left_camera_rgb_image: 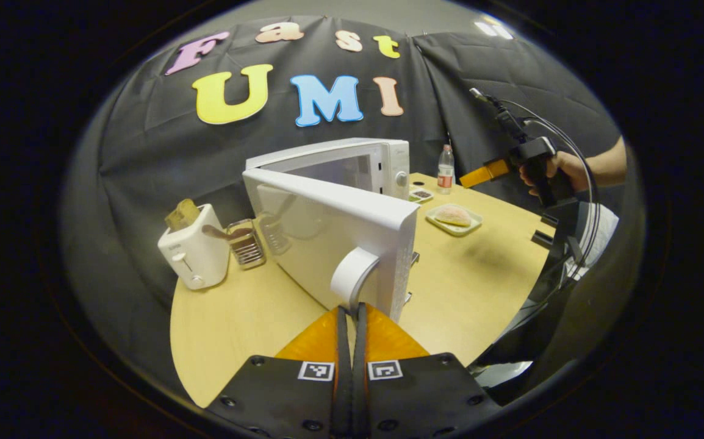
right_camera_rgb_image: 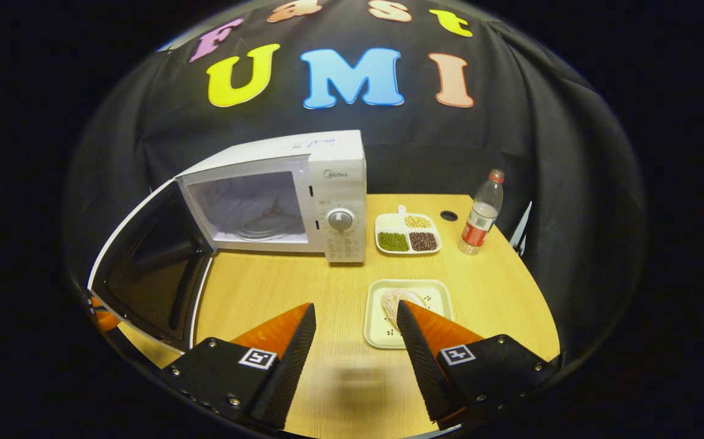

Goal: Open the microwave oven with the left hand, put the food in, and close the microwave oven.

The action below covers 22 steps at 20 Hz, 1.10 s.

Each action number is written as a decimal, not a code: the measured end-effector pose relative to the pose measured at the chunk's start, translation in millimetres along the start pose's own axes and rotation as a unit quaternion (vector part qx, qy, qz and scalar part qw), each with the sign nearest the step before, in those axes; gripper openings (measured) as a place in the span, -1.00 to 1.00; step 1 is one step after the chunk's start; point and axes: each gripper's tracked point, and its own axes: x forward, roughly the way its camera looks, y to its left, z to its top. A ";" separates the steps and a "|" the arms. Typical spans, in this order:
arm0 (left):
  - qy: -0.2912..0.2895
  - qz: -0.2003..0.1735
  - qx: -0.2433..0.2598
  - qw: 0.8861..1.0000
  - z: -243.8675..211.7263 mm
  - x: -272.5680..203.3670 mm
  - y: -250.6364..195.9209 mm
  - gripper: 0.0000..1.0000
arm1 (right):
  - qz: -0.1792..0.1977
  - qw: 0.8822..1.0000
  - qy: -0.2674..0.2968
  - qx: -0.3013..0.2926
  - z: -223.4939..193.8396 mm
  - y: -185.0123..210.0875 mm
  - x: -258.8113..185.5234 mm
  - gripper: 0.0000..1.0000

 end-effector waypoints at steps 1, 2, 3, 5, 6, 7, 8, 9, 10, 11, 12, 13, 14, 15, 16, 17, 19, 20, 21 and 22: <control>0.001 0.002 0.005 1.000 -2.8 -2.9 6.6 -0.87 | -0.007 1.000 0.005 0.004 -1.3 -4.8 5.4 0.65; 0.002 0.002 0.006 1.000 -6.6 -6.3 12.3 -0.88 | -0.013 1.000 0.011 0.006 -2.8 -10.4 11.3 0.65; 0.001 0.003 0.005 1.000 -8.2 -8.8 16.9 -0.87 | -0.015 1.000 0.016 0.007 -3.1 -13.3 16.3 0.65; 0.001 0.002 0.004 1.000 -11.9 -13.1 22.6 -0.87 | -0.019 1.000 0.021 0.003 -4.0 -19.5 25.3 0.65; 0.000 0.004 0.007 1.000 -13.6 -15.2 26.4 -0.87 | -0.020 1.000 0.022 -0.002 -5.7 -23.0 28.7 0.65; -0.001 0.004 0.010 1.000 -14.6 -16.7 28.6 -0.87 | -0.024 0.999 0.025 -0.006 -6.9 -26.2 31.0 0.65; -0.001 0.003 0.010 1.000 -15.8 -17.6 31.2 -0.87 | -0.028 0.999 0.029 -0.010 -9.4 -28.7 32.6 0.65; -0.001 0.003 0.009 1.000 -16.3 -19.0 33.3 -0.87 | -0.028 0.999 0.031 -0.014 -10.7 -29.5 33.8 0.65; 0.000 0.004 0.009 1.000 -18.6 -19.2 35.4 -0.87 | -0.027 0.999 0.032 -0.019 -12.7 -29.8 36.8 0.65; 0.000 0.007 0.009 1.000 -18.8 -20.4 37.3 -0.87 | -0.025 0.999 0.035 -0.023 -13.9 -30.5 38.6 0.65; 0.002 0.011 0.007 1.000 -20.5 -21.7 40.3 -0.87 | -0.022 0.999 0.036 -0.026 -14.7 -30.3 41.2 0.65; 0.003 0.016 0.005 1.000 -20.4 -22.7 42.7 -0.87 | -0.019 0.999 0.036 -0.031 -15.0 -31.9 43.6 0.65; 0.004 0.022 0.003 1.000 -21.4 -22.6 44.4 -0.87 | -0.020 0.998 0.039 -0.036 -16.5 -36.5 47.4 0.65; 0.003 0.025 0.002 1.000 -20.5 -22.0 44.1 -0.87 | -0.019 0.998 0.042 -0.038 -17.4 -40.7 51.2 0.65; 0.001 0.028 -0.001 1.000 -20.2 -22.0 44.0 -0.87 | -0.018 0.998 0.045 -0.039 -19.5 -45.3 56.8 0.65; 0.002 0.034 -0.003 0.999 -18.7 -22.0 44.4 -0.88 | -0.020 0.998 0.051 -0.042 -21.7 -52.0 61.2 0.65; 0.002 0.053 -0.004 0.999 -19.1 -23.6 43.6 -0.87 | -0.020 0.997 0.065 -0.048 -27.0 -64.4 71.6 0.65; 0.001 0.062 -0.009 0.998 -20.1 -26.6 43.9 -0.87 | -0.019 0.996 0.071 -0.049 -30.3 -68.9 76.4 0.65; -0.008 0.078 -0.019 0.997 -16.1 -31.2 46.8 -0.87 | -0.017 0.996 0.077 -0.049 -33.0 -73.4 82.2 0.65; -0.025 0.088 -0.036 0.995 -7.9 -34.8 48.1 -0.84 | -0.014 0.995 0.084 -0.049 -35.7 -76.7 88.3 0.65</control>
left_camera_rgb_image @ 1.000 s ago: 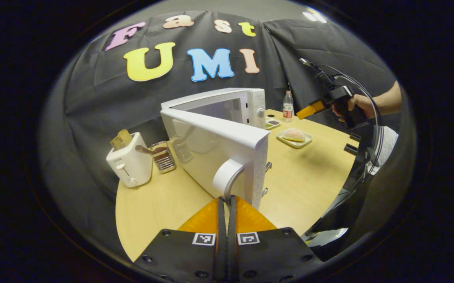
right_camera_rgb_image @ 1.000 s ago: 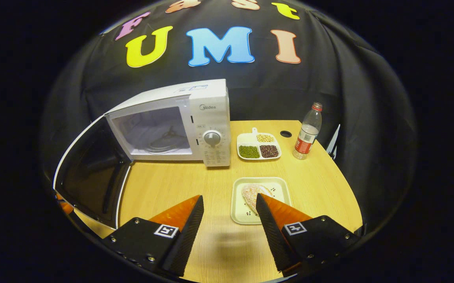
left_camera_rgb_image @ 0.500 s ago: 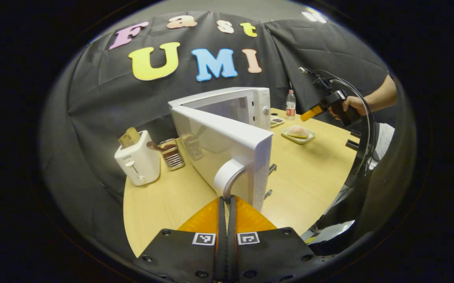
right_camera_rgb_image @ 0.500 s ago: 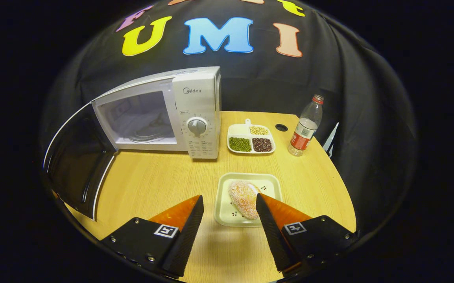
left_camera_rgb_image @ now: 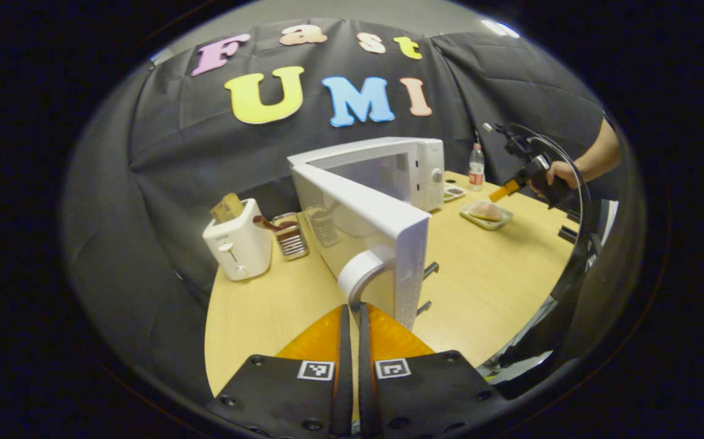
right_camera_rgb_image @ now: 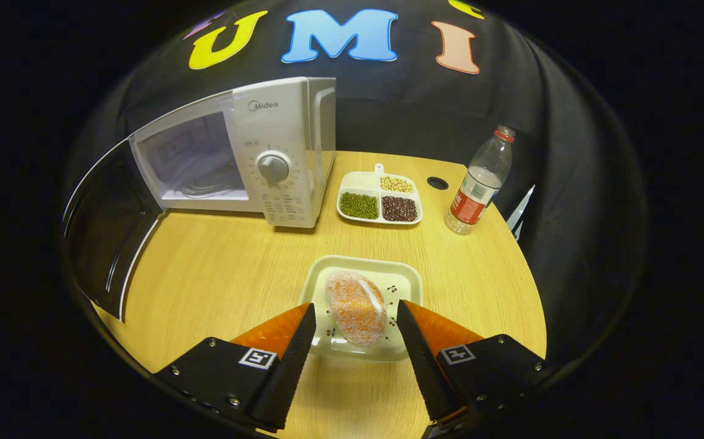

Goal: Open the microwave oven with the left hand, put the food in, and close the microwave oven.

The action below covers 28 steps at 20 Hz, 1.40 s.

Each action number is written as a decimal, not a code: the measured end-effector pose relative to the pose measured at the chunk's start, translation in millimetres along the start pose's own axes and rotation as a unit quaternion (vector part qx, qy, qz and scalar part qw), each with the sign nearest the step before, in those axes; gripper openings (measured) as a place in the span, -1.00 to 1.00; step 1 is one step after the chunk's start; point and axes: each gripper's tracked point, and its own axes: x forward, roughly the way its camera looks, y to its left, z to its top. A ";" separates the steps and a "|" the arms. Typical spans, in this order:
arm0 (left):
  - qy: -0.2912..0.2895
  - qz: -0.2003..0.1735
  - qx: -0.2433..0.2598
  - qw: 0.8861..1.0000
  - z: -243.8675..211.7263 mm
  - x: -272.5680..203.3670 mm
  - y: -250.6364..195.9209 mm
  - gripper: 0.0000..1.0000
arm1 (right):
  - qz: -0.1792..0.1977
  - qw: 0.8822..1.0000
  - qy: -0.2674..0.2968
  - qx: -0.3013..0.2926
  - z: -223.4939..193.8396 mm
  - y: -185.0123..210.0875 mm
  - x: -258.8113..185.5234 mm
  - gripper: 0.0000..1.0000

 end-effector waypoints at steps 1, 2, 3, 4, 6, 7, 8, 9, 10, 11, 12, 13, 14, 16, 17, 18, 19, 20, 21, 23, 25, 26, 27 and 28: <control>-0.010 0.014 -0.018 1.000 13.0 -8.3 4.9 -0.64 | 0.003 1.000 0.007 -0.002 -2.4 -2.5 6.0 0.65; -0.016 0.033 -0.031 0.999 15.8 -11.0 9.4 -0.27 | 0.009 1.000 0.014 -0.006 -4.8 -3.4 12.1 0.65; -0.018 0.051 -0.036 0.998 19.3 -16.1 14.7 0.10 | 0.013 1.000 0.020 -0.015 -7.6 -5.4 18.0 0.65; -0.019 0.070 -0.042 0.996 21.7 -22.0 18.6 0.47 | 0.014 0.999 0.025 -0.027 -9.2 -7.3 23.5 0.65; -0.018 0.107 -0.058 0.992 28.6 -35.6 21.9 0.87 | 0.022 0.999 0.027 -0.040 -10.8 -10.3 32.7 0.65; -0.022 0.124 -0.066 0.990 37.3 -45.1 20.3 0.89 | 0.033 0.998 0.028 -0.037 -10.5 -8.9 35.7 0.64; -0.031 0.140 -0.072 0.987 49.3 -55.4 15.7 0.89 | 0.045 0.998 0.029 -0.032 -11.5 -6.4 39.0 0.65; -0.046 0.156 -0.080 0.983 66.1 -64.3 11.5 0.92 | 0.057 0.998 0.030 -0.028 -11.5 -4.1 41.5 0.65; -0.062 0.165 -0.091 0.980 84.9 -72.8 5.0 0.89 | 0.067 0.997 0.032 -0.023 -12.3 -1.4 44.8 0.65; -0.083 0.173 -0.095 0.977 106.5 -78.9 -2.8 0.91 | 0.078 0.996 0.035 -0.017 -13.1 1.8 47.2 0.65; -0.104 0.176 -0.092 0.975 130.4 -82.7 -11.1 0.91 | 0.087 0.995 0.038 -0.014 -15.2 5.2 49.3 0.65; -0.121 0.175 -0.089 0.973 153.8 -82.4 -18.6 0.87 | 0.095 0.995 0.040 -0.015 -16.0 7.0 50.9 0.65; -0.135 0.174 -0.084 0.972 170.8 -81.2 -25.5 0.87 | 0.098 0.994 0.041 -0.019 -17.5 8.3 53.5 0.65; -0.157 0.161 -0.078 0.971 205.4 -73.3 -39.7 0.90 | 0.101 0.994 0.033 -0.028 -16.0 8.3 54.5 0.53; -0.164 0.155 -0.074 0.972 218.4 -67.9 -45.9 0.90 | 0.102 0.994 0.028 -0.030 -14.4 8.3 54.6 0.47; -0.168 0.150 -0.068 0.972 228.2 -63.0 -50.6 0.90 | 0.105 0.994 0.023 -0.033 -12.8 8.7 49.5 0.34; -0.171 0.145 -0.065 0.972 236.5 -60.2 -56.6 0.90 | 0.111 0.993 0.014 -0.038 -8.6 10.6 43.6 0.34; -0.175 0.140 -0.065 0.972 242.9 -56.3 -61.5 0.90 | 0.115 0.992 0.005 -0.049 -5.3 12.6 37.1 0.33; -0.180 0.132 -0.066 0.973 250.0 -53.3 -68.5 0.89 | 0.118 0.991 -0.004 -0.062 -2.0 14.5 29.3 0.34; -0.191 0.119 -0.067 0.972 261.3 -47.7 -79.8 0.90 | 0.123 0.988 -0.020 -0.092 4.1 22.8 11.9 0.34; -0.200 0.103 -0.073 0.972 269.6 -42.0 -87.5 0.89 | 0.127 0.984 -0.038 -0.120 8.9 33.6 -7.1 0.34; -0.205 0.099 -0.072 0.971 274.4 -39.7 -87.7 0.89 | 0.130 0.982 -0.048 -0.130 13.2 41.9 -15.6 0.34; -0.206 0.096 -0.070 0.971 277.2 -37.8 -86.8 0.89 | 0.134 0.979 -0.058 -0.141 18.3 50.3 -23.5 0.28; -0.208 0.093 -0.070 0.971 276.7 -37.1 -85.2 0.87 | 0.137 0.976 -0.071 -0.153 23.9 60.0 -32.1 0.34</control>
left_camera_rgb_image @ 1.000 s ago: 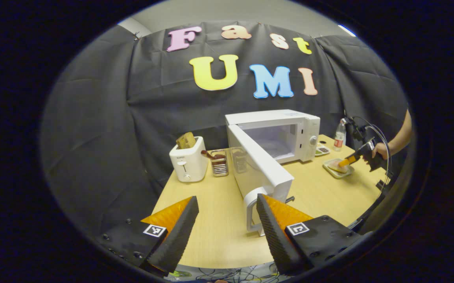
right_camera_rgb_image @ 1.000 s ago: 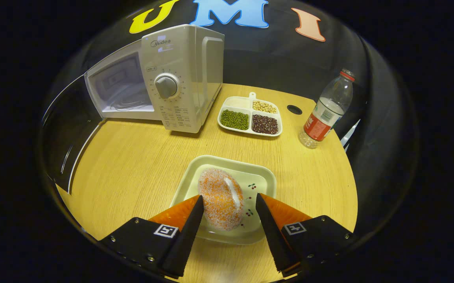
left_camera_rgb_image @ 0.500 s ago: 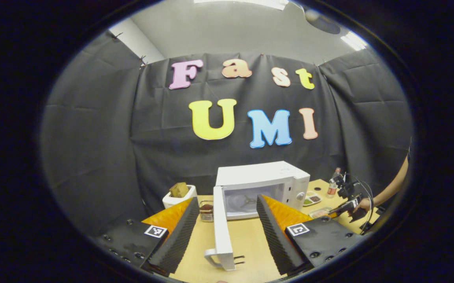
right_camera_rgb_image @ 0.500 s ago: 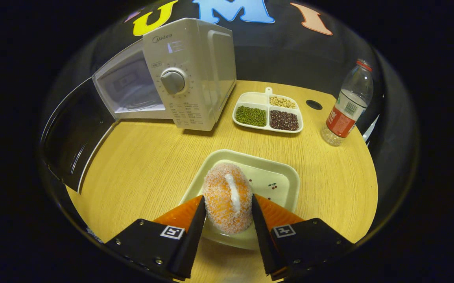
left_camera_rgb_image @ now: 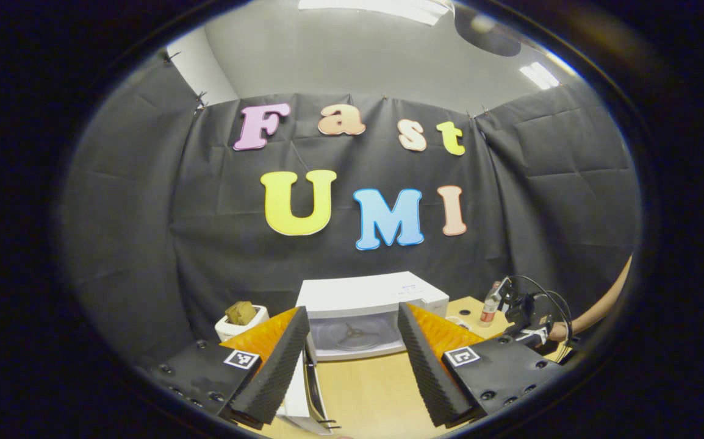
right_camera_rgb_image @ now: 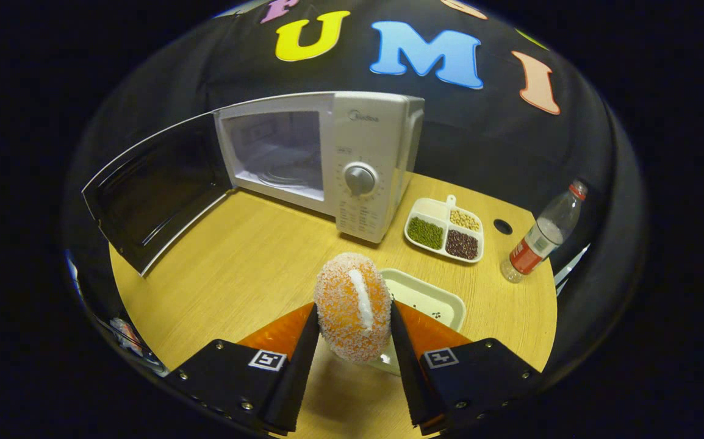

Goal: Open the microwave oven with the left hand, put the food in, and close the microwave oven.

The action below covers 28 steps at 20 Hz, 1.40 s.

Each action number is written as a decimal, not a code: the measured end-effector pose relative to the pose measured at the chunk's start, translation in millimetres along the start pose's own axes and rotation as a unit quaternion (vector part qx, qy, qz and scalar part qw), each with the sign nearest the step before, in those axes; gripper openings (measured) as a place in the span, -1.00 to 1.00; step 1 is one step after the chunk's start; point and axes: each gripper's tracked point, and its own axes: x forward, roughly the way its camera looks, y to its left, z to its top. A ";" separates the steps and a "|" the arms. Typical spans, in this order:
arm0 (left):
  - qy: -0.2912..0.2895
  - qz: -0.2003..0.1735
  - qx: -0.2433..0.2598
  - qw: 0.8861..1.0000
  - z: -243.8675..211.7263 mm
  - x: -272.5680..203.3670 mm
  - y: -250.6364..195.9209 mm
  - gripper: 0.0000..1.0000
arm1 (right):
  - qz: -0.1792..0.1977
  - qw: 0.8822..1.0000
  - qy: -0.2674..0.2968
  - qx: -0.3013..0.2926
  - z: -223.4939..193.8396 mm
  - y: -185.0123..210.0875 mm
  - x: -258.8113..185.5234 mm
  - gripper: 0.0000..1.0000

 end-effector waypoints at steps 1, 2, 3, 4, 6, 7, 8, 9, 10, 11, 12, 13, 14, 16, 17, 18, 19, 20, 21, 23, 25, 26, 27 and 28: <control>-0.002 -0.001 0.000 1.000 0.9 0.5 0.7 0.87 | 0.000 1.000 -0.011 -0.017 11.0 8.1 -4.1 0.34; -0.001 0.000 0.001 1.000 1.2 1.3 4.1 0.89 | -0.001 0.999 -0.023 -0.035 22.5 16.0 -7.9 0.34; 0.000 0.002 -0.001 1.000 -0.5 2.6 6.6 0.89 | -0.004 0.998 -0.035 -0.056 34.8 22.7 -10.5 0.34; 0.000 0.004 -0.004 1.000 -1.8 1.0 8.8 0.89 | -0.009 0.996 -0.049 -0.078 47.4 29.7 -13.0 0.34; -0.002 0.009 -0.005 1.000 -0.8 -0.5 13.0 0.89 | -0.011 0.990 -0.073 -0.123 70.8 43.5 -12.4 0.34; -0.005 0.015 -0.001 1.000 0.6 -2.8 15.3 0.89 | -0.009 0.986 -0.083 -0.144 79.9 51.3 -11.4 0.34; -0.011 0.021 0.004 1.000 2.9 -5.4 19.7 0.89 | -0.005 0.983 -0.091 -0.162 86.9 60.5 -9.9 0.34; -0.016 0.024 0.003 1.000 4.5 -7.0 20.1 0.87 | 0.001 0.979 -0.099 -0.177 94.8 69.5 -8.4 0.34; -0.015 0.028 0.000 0.999 2.4 -9.8 21.6 0.89 | 0.005 0.976 -0.107 -0.189 101.2 78.6 -4.5 0.34; -0.015 0.034 -0.002 0.999 2.7 -13.3 24.7 0.88 | 0.008 0.973 -0.113 -0.202 107.4 85.5 -2.6 0.34; -0.016 0.040 -0.003 0.999 3.0 -17.1 28.5 0.87 | 0.007 0.969 -0.119 -0.217 115.0 93.1 0.5 0.34; -0.016 0.046 -0.005 0.999 5.0 -20.4 31.4 0.87 | 0.007 0.965 -0.126 -0.232 121.4 99.4 4.1 0.34; -0.018 0.053 -0.004 0.998 4.8 -24.5 34.0 0.87 | 0.004 0.960 -0.132 -0.249 125.5 104.4 8.5 0.34; -0.019 0.065 -0.002 0.998 7.5 -31.6 39.5 0.87 | -0.002 0.949 -0.143 -0.281 136.2 111.4 17.2 0.34; -0.019 0.071 -0.001 0.997 7.9 -34.3 42.4 0.87 | -0.006 0.945 -0.148 -0.291 141.7 113.7 23.1 0.34; -0.019 0.077 0.000 0.997 7.6 -37.7 46.3 0.87 | -0.011 0.942 -0.151 -0.301 147.7 115.2 29.6 0.34; -0.019 0.082 0.000 0.996 8.3 -41.7 48.7 0.87 | -0.019 0.938 -0.152 -0.311 152.1 114.8 35.5 0.34; -0.019 0.087 0.000 0.996 8.4 -43.4 51.7 0.87 | -0.025 0.934 -0.155 -0.322 156.4 115.0 42.0 0.34; -0.016 0.089 0.000 0.996 7.2 -45.7 54.1 0.87 | -0.034 0.928 -0.156 -0.336 161.1 113.8 47.5 0.34; -0.011 0.094 0.002 0.995 3.6 -50.3 59.4 0.87 | -0.052 0.915 -0.161 -0.365 170.1 111.9 59.0 0.34; -0.004 0.102 0.001 0.995 -1.3 -52.7 66.0 0.87 | -0.064 0.904 -0.160 -0.392 174.2 111.5 73.5 0.34; -0.002 0.105 -0.001 0.994 -3.3 -53.0 67.5 0.89 | -0.067 0.899 -0.160 -0.403 175.3 111.6 80.7 0.34; 0.001 0.107 -0.002 0.994 -4.8 -53.4 69.3 0.88 | -0.073 0.893 -0.159 -0.413 177.8 110.5 85.7 0.34; 0.004 0.108 -0.001 0.994 -6.3 -53.7 69.9 0.88 | -0.080 0.888 -0.161 -0.424 181.6 109.2 90.9 0.34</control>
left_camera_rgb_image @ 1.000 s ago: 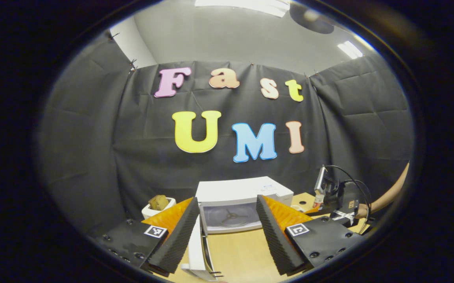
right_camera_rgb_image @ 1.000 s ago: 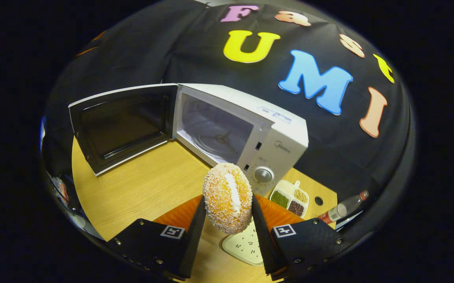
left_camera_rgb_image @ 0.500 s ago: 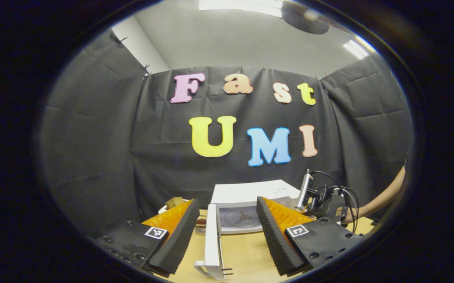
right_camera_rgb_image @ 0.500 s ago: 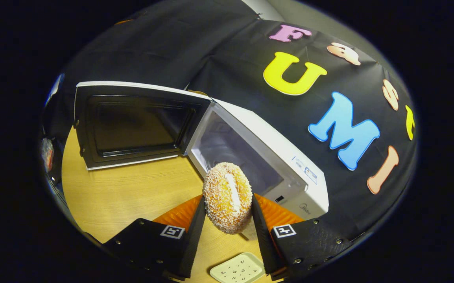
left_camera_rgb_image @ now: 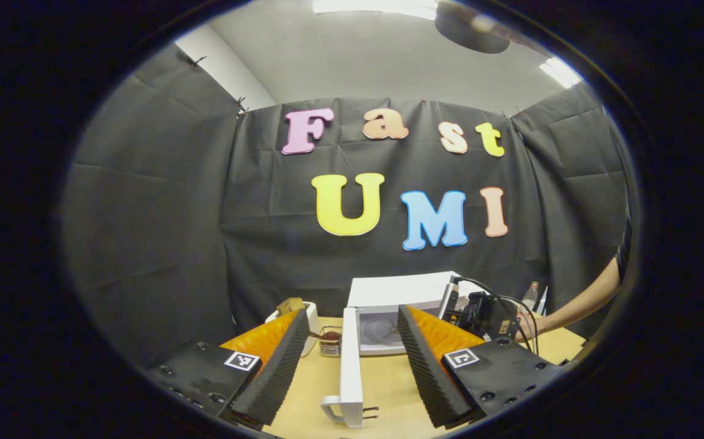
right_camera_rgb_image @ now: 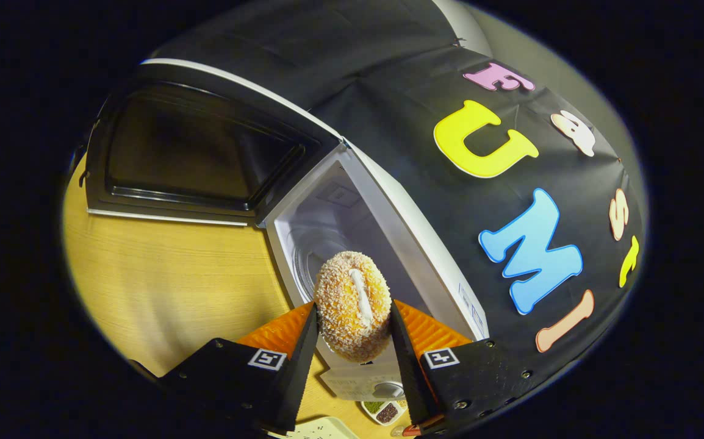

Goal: Open the microwave oven with the left hand, put the food in, and close the microwave oven.

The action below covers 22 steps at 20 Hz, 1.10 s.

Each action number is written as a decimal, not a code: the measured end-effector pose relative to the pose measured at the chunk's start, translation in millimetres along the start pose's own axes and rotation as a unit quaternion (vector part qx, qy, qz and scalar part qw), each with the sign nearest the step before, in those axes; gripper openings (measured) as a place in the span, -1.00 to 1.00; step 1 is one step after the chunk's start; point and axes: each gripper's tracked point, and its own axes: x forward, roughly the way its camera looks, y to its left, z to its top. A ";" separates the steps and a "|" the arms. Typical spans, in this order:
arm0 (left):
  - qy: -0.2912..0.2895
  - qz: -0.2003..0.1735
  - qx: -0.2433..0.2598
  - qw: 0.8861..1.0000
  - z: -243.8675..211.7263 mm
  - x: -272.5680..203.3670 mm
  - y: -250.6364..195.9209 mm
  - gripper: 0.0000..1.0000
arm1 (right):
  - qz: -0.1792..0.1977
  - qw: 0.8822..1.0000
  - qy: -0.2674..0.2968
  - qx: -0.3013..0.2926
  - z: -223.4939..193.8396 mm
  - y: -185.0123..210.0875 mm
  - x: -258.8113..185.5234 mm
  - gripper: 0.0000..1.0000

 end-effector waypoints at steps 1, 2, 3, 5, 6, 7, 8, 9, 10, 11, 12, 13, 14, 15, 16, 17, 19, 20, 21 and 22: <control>0.003 0.001 0.001 1.000 -0.9 0.5 0.1 0.88 | -0.006 1.000 -0.001 -0.012 0.7 -2.3 6.3 0.29; 0.007 0.002 0.004 1.000 -2.7 -0.5 1.2 0.88 | -0.010 1.000 -0.001 -0.023 0.2 -3.7 13.6 0.34; 0.010 0.005 0.007 1.000 -4.8 -2.4 3.4 0.88 | -0.010 0.999 -0.003 -0.032 -0.7 -2.4 18.4 0.34; 0.019 0.013 0.013 1.000 -8.0 -8.0 7.4 0.87 | -0.005 0.999 -0.003 -0.048 -1.7 3.1 31.2 0.34; 0.022 0.018 0.015 0.999 -10.5 -10.2 9.2 0.87 | -0.001 0.999 -0.001 -0.053 -2.5 6.2 37.6 0.34; 0.026 0.022 0.016 0.999 -11.2 -12.1 10.9 0.87 | 0.000 0.998 0.000 -0.056 -3.7 8.2 42.6 0.35; 0.030 0.028 0.019 0.999 -12.2 -15.4 13.4 0.87 | -0.003 0.998 0.001 -0.060 -4.0 9.2 49.1 0.35; 0.034 0.032 0.020 0.999 -12.7 -18.1 15.4 0.87 | -0.007 0.998 0.001 -0.065 -5.4 7.8 50.4 0.34; 0.037 0.037 0.020 0.998 -13.6 -19.8 16.5 0.89 | -0.009 0.997 0.003 -0.072 -6.6 8.5 53.7 0.35; 0.040 0.041 0.021 0.998 -14.2 -21.9 19.2 0.87 | -0.010 0.997 0.004 -0.082 -7.4 9.6 59.5 0.34; 0.043 0.045 0.023 0.998 -14.7 -23.7 21.0 0.87 | -0.014 0.996 0.005 -0.092 -7.1 12.8 75.5 0.29; 0.044 0.050 0.025 0.997 -14.5 -26.1 23.5 0.87 | -0.018 0.995 0.005 -0.100 -7.5 13.9 84.9 0.29; 0.046 0.054 0.027 0.997 -13.2 -27.5 25.3 0.87 | -0.024 0.994 0.005 -0.109 -8.2 12.7 86.8 0.34; 0.048 0.057 0.028 0.997 -11.7 -28.1 26.5 0.87 | -0.032 0.992 0.006 -0.119 -9.4 11.5 88.7 0.34; 0.050 0.061 0.029 0.996 -13.0 -30.4 28.4 0.87 | -0.036 0.991 0.005 -0.127 -10.4 12.7 92.5 0.34; 0.053 0.065 0.030 0.996 -13.8 -31.9 30.2 0.87 | -0.038 0.990 0.005 -0.136 -11.0 14.8 98.3 0.34; 0.058 0.073 0.031 0.995 -14.2 -37.3 32.6 0.89 | -0.042 0.987 0.002 -0.157 -8.1 14.2 117.0 0.34; 0.061 0.078 0.031 0.995 -16.8 -38.4 35.2 0.88 | -0.045 0.985 -0.001 -0.166 -8.3 13.1 123.3 0.34; 0.065 0.082 0.030 0.994 -17.9 -41.6 37.4 0.88 | -0.049 0.983 -0.001 -0.176 -8.0 12.7 127.7 0.34; 0.067 0.085 0.030 0.994 -17.9 -43.0 39.0 0.87 | -0.055 0.982 -0.001 -0.183 -8.2 11.1 132.2 0.34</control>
